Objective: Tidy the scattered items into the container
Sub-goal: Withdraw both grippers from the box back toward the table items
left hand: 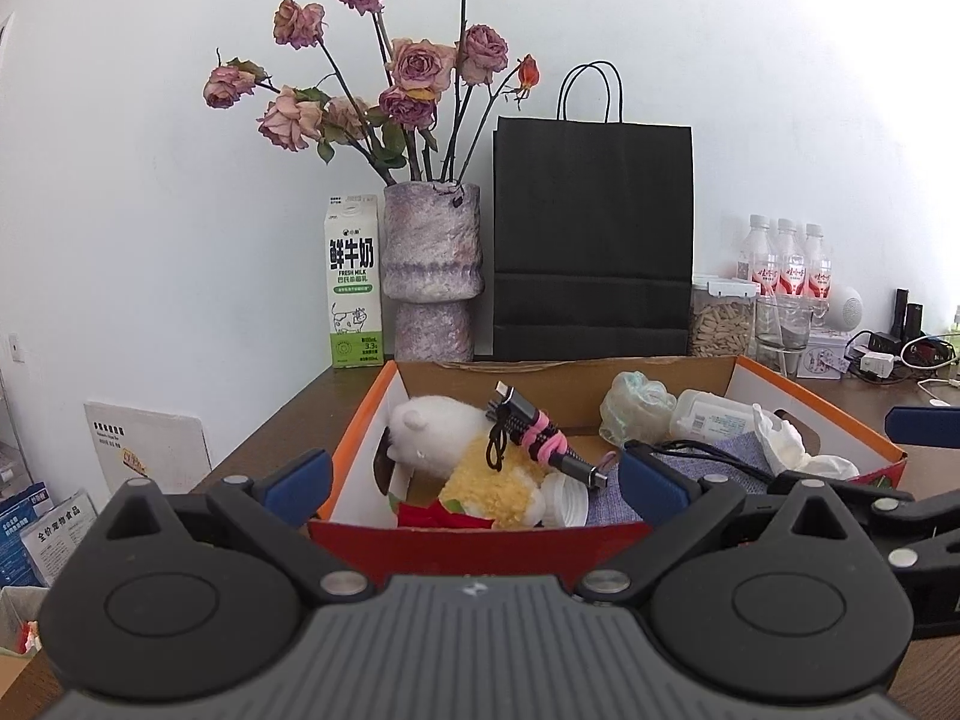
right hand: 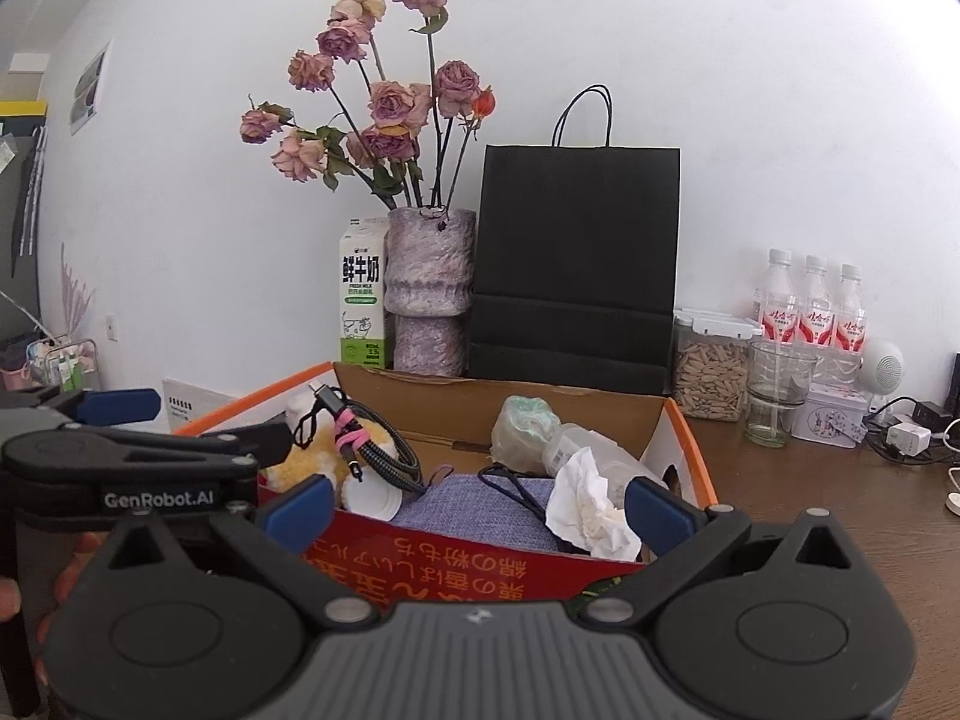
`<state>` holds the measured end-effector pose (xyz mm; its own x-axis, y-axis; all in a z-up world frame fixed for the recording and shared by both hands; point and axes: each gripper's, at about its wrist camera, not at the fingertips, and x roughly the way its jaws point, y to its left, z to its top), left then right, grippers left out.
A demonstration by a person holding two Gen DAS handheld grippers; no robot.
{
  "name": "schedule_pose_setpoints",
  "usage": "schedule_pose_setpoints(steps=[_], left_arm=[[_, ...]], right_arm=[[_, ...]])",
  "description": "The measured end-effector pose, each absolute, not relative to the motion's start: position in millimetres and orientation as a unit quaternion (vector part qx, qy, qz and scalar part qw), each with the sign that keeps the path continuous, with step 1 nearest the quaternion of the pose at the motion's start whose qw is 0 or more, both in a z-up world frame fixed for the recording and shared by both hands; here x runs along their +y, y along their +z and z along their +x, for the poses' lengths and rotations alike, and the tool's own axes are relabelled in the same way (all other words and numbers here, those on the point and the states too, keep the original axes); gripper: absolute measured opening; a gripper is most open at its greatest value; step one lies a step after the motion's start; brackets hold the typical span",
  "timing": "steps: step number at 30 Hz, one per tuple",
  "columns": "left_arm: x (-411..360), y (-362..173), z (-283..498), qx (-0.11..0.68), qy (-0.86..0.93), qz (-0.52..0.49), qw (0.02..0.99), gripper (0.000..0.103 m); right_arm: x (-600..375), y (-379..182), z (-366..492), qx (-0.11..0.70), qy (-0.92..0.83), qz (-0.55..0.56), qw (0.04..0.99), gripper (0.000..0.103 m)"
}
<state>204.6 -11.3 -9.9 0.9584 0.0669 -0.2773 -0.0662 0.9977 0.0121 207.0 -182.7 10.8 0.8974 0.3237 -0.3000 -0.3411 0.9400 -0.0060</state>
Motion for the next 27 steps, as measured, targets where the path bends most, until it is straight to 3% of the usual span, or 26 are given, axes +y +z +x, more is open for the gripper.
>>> schedule_pose_setpoints(steps=[27], left_arm=[[-1.0,-33.6,182.2,0.206,0.017,0.038,0.978,0.103]], right_arm=[[-175.7,-18.4,207.2,0.263,0.197,-0.070,0.942,0.103]])
